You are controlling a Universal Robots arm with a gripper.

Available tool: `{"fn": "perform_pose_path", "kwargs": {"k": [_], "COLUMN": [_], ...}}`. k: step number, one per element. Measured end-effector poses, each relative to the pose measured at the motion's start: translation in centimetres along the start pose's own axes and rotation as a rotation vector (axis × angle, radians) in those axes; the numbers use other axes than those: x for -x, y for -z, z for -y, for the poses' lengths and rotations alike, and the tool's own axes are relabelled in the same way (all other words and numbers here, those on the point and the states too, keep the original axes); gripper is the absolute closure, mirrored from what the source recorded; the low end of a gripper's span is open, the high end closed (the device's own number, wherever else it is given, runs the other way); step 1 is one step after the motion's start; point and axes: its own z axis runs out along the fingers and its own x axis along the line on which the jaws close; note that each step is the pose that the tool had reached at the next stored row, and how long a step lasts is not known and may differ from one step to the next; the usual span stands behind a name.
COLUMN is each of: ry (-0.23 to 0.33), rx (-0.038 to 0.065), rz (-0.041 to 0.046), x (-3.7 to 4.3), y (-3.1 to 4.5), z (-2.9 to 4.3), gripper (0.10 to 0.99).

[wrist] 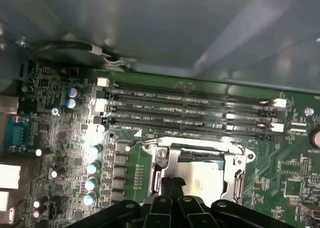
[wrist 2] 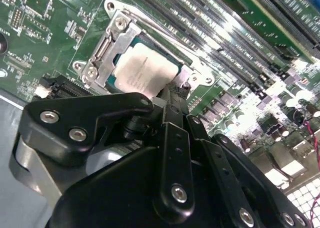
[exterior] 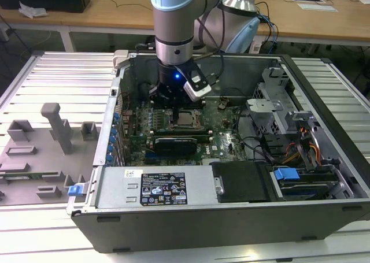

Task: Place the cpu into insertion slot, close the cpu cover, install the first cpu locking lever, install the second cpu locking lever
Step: 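Close the cpu cover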

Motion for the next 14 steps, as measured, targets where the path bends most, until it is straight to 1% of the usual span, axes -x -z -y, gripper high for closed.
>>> {"fn": "perform_pose_path", "kwargs": {"k": [1, 2, 5, 7, 11, 14], "ry": [0.000, -0.001, -0.001, -0.001, -0.001, -0.001], "rx": [0.010, 0.012, 0.014, 0.021, 0.021, 0.021], "rz": [0.0010, 0.0014, 0.0014, 0.0021, 0.0016, 0.0021], "x": [-0.01, -0.02, -0.37, -0.52, -0.52, -0.33], "y": [-0.02, -0.06, -0.36, -0.70, -0.83, -0.86], "z": [0.00, -0.01, -0.02, -0.03, -0.01, 0.00], "gripper": [0.980, 0.980, 0.980, 0.980, 0.980, 0.980]}}
